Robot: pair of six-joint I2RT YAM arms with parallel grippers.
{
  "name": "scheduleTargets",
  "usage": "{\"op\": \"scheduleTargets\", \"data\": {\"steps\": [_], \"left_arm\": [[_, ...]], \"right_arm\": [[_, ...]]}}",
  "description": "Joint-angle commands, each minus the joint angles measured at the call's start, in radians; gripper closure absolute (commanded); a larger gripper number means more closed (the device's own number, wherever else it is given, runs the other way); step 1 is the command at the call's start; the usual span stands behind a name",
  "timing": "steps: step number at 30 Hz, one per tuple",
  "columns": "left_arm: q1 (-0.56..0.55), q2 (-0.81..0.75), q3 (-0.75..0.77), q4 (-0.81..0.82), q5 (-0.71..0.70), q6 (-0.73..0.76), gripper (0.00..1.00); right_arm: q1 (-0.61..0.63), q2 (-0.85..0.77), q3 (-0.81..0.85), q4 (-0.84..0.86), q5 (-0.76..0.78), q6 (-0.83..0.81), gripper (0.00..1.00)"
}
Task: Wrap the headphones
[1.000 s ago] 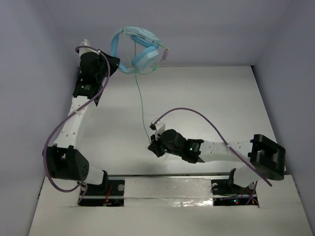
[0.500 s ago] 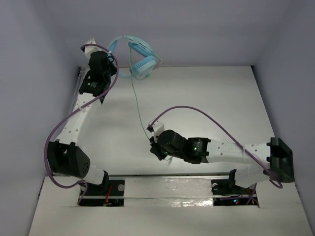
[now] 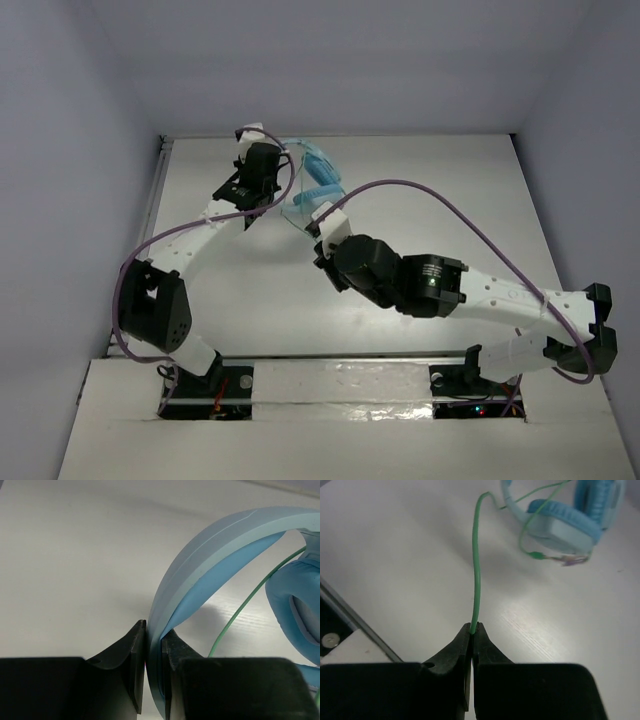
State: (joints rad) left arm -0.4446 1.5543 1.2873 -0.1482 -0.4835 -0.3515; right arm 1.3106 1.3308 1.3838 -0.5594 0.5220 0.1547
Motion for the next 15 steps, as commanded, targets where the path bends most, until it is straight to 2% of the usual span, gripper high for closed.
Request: {"op": "scheduleTargets", "data": {"steps": [1, 6, 15], "left_arm": [[-0.003, -0.100, -0.017, 0.095, -0.020, -0.018, 1.00], [-0.037, -0.115, -0.016, 0.024, 0.034, 0.038, 1.00], [-0.048, -0.232, -0.128, -0.010, 0.069, 0.086, 1.00]], "right_arm": [[-0.007, -0.024, 0.047, -0.053, 0.182, -0.109, 1.00], [-0.072, -0.039, 0.046, 0.013, 0.297, -0.204, 1.00], [-0.229, -0.108, -0.038, 0.216, 0.297, -0.257, 1.00]]}}
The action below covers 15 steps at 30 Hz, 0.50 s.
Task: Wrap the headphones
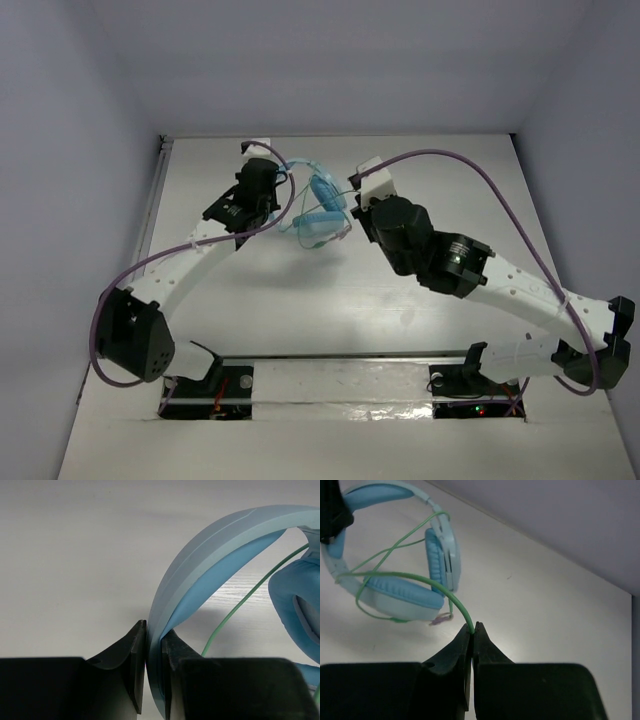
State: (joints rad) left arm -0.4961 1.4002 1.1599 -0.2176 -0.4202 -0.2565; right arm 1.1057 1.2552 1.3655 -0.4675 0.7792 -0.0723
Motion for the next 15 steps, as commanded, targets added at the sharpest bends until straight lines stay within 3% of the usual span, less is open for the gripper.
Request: {"op": "scheduleTargets", "data": {"steps": [1, 11, 15], "left_arm": [[0.004, -0.087, -0.002, 0.058, 0.011, -0.009, 1.00], [0.004, -0.182, -0.011, 0.044, 0.259, 0.003, 1.00], [0.004, -0.217, -0.016, 0.018, 0.369, 0.037, 1.00]], "right_arm": [[-0.024, -0.042, -0.044, 0.154, 0.034, -0.030, 1.00], [-0.181, -0.083, -0.174, 0.371, -0.035, -0.070, 1.00], [-0.256, -0.053, -0.168, 0.444, -0.138, -0.086, 1.00]]}}
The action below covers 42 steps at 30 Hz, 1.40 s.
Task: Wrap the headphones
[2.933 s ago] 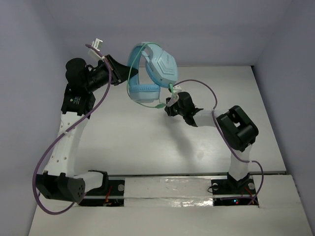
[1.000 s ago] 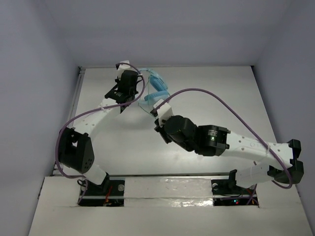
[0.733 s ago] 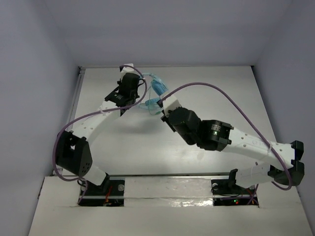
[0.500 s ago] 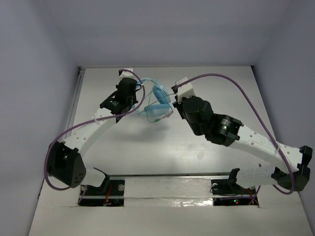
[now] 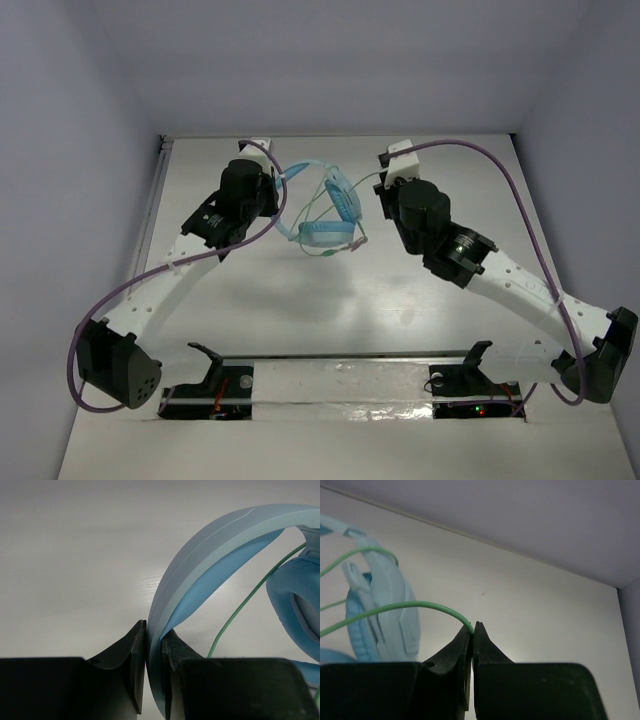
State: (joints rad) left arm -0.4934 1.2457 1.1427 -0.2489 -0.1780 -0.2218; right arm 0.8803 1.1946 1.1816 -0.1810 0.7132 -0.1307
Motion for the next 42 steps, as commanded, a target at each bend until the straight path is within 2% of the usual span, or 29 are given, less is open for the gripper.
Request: {"op": "scheduleTargets", "data": {"steps": [1, 11, 14, 21, 26, 34, 42], "left_arm": [[0.001, -0.063, 0.011, 0.034, 0.132, 0.004, 1.00], [0.010, -0.124, 0.005, 0.003, 0.270, 0.015, 1.00], [0.010, -0.127, 0.009, -0.015, 0.265, 0.019, 1.00], [0.010, -0.108, 0.008, -0.047, 0.281, 0.039, 1.00], [0.010, -0.126, 0.015, -0.044, 0.313, 0.032, 1.00], [0.019, -0.134, 0.104, -0.026, 0.454, -0.040, 1.00], [0.019, -0.150, 0.106, 0.045, 0.434, -0.129, 1.00]], "right_arm": [[-0.049, 0.020, 0.021, 0.170, -0.077, -0.032, 1.00], [-0.207, 0.131, 0.033, 0.259, -0.235, 0.002, 1.00], [-0.207, 0.134, 0.068, 0.281, -0.265, -0.006, 1.00], [-0.207, 0.229, 0.200, 0.203, -0.302, -0.038, 1.00], [-0.219, 0.283, 0.202, 0.224, -0.325, -0.027, 1.00], [-0.238, 0.217, -0.011, 0.375, -0.391, 0.117, 1.00], [-0.238, 0.143, -0.198, 0.532, -0.532, 0.325, 1.00]]}}
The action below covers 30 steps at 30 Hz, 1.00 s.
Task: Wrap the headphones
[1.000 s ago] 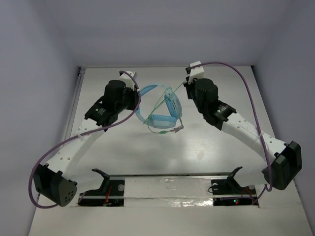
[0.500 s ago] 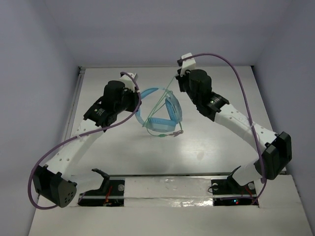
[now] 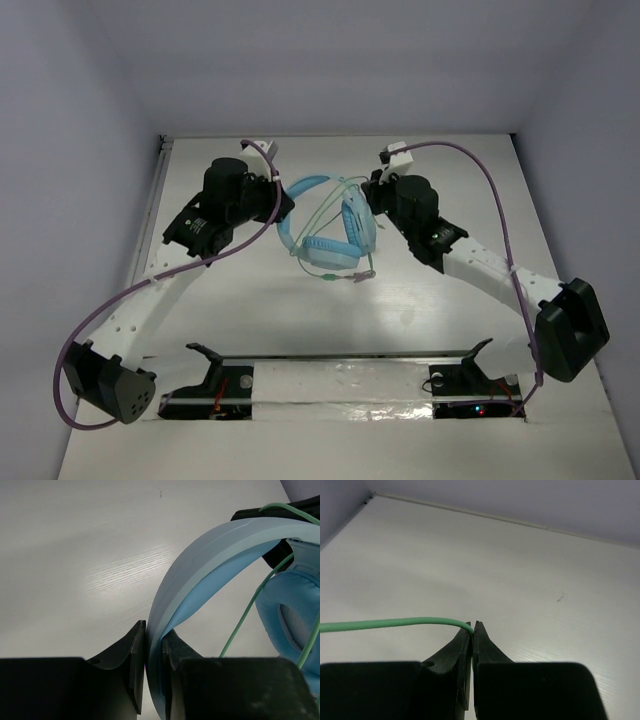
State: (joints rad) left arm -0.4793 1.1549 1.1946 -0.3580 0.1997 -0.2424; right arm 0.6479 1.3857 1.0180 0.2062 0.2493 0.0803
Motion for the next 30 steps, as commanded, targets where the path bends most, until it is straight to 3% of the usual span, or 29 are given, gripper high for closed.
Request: {"op": "scheduleTargets", "data": {"steps": [1, 11, 20, 24, 30], "left_arm": [[0.005, -0.064, 0.050, 0.168, 0.056, -0.119, 1.00], [0.015, -0.109, -0.075, 0.378, -0.051, -0.282, 1.00], [0.015, -0.112, -0.167, 0.501, -0.253, -0.345, 1.00], [0.015, -0.100, -0.242, 0.609, -0.281, -0.389, 1.00], [0.015, -0.046, -0.280, 0.666, -0.235, -0.434, 1.00]], "right_arm": [[-0.005, -0.056, -0.068, 0.188, -0.103, 0.131, 1.00], [-0.067, 0.001, -0.205, 0.441, -0.448, 0.409, 1.00], [-0.076, 0.084, -0.229, 0.490, -0.611, 0.513, 1.00], [-0.076, 0.151, -0.278, 0.611, -0.685, 0.608, 0.94], [-0.076, 0.277, -0.289, 0.779, -0.737, 0.648, 0.75]]}}
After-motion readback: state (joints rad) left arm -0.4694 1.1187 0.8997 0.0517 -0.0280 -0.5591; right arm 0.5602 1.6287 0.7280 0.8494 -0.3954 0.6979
